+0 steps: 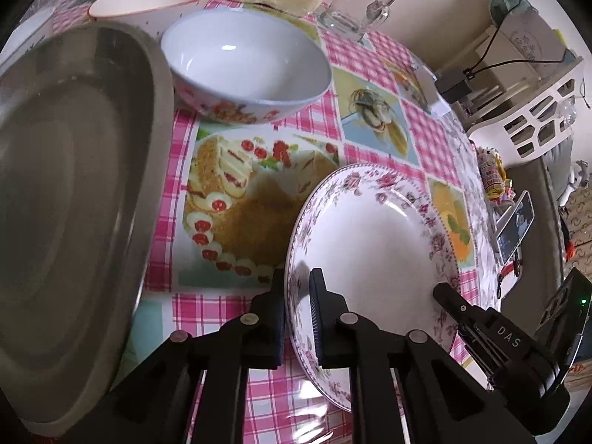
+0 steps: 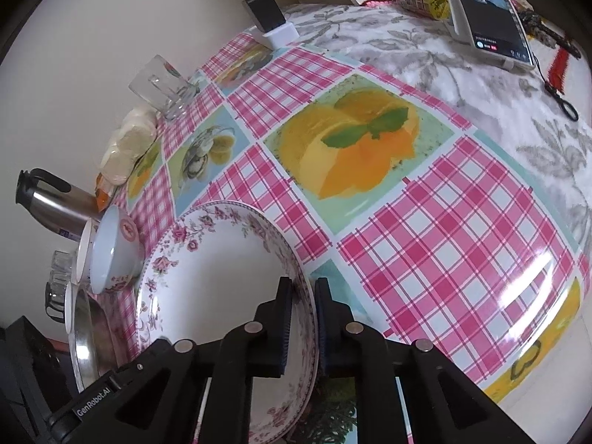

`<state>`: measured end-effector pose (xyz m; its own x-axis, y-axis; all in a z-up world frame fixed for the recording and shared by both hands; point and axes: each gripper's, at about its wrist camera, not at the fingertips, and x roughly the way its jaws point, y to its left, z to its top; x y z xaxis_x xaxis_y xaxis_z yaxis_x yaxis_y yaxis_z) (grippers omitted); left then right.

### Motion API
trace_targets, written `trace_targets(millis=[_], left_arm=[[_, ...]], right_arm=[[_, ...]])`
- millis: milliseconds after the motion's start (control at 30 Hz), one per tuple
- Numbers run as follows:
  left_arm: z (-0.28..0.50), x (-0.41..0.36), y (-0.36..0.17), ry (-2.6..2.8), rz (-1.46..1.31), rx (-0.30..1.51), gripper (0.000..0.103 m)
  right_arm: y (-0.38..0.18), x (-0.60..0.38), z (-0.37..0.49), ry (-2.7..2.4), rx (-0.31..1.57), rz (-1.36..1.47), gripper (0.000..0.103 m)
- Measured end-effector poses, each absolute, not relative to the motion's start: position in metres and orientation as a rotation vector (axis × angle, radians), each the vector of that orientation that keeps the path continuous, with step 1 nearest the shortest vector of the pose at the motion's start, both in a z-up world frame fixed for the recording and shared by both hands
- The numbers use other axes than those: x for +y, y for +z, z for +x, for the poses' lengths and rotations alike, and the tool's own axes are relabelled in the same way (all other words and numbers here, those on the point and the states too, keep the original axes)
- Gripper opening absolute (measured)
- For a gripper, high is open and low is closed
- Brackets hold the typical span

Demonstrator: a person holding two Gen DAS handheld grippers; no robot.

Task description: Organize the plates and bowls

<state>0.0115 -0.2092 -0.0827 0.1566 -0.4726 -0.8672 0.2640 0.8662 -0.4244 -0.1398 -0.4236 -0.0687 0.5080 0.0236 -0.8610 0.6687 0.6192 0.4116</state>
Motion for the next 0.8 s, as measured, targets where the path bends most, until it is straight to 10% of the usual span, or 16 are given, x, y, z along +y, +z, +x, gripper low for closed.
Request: trace_targets(millis=[800], left_arm=[[0.013,-0.196,-0.021,-0.619,-0.212,1.138,0.013]], right_arm=[[-0.012,-0.411,-0.144,-0.402,0.812,0.743,0.011]])
